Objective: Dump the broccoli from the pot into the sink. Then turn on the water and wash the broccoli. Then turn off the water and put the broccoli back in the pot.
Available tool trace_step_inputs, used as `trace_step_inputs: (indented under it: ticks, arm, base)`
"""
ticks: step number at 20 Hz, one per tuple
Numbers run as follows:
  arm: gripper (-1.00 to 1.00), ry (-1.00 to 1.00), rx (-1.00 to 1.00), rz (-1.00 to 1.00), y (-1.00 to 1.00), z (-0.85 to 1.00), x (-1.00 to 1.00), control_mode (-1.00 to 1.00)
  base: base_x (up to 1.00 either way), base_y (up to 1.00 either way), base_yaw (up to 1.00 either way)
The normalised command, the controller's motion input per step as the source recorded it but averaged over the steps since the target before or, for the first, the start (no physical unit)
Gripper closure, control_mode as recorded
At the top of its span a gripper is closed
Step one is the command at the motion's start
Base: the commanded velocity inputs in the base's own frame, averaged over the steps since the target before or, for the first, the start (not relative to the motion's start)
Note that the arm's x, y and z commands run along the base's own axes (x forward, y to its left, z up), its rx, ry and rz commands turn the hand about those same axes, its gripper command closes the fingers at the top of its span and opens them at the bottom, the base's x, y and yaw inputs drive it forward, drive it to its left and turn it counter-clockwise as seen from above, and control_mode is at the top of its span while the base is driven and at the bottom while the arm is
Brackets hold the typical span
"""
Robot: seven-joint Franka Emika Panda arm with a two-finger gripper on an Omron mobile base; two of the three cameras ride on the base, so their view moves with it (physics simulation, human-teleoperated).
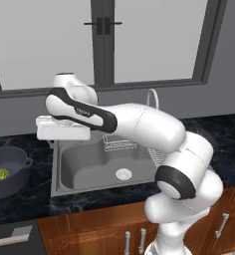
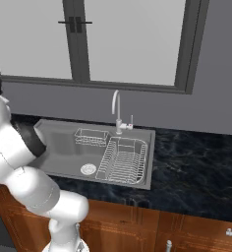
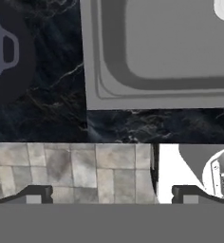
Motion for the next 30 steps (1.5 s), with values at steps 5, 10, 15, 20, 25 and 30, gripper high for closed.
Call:
trace_step_inputs:
  ticks: [5,10,15,20,25,30]
  arm:
    - [-1.0,0.03,-0.01,-0.13,0.51,-0.01,0.0,-1.0]
    - [-1.0,0.0,0.0,-0.16,0.35,0.0,0.0,-1.0]
    - [-1.0,0.0,-0.01,-0.18,0.32,-0.04,0.0,-1.0]
    - [-1.0,0.0,-0.04,-0.19,0.27,-0.2,-0.02,-1.0]
    - [-1.0,0.0,-0.03,-0.19,0.23,-0.22,-0.02,-1.0]
    - [-1.0,0.0,-0.04,-0.05,0.07,-0.18,0.0,-1.0]
  base:
    - [0.0,0.0,0.0]
    - [0.0,0.0,0.0]
    - [0.0,0.0,0.0]
    - [0.0,0.0,0.0]
    - [0.0,0.0,0.0]
    - [0.0,0.0,0.0]
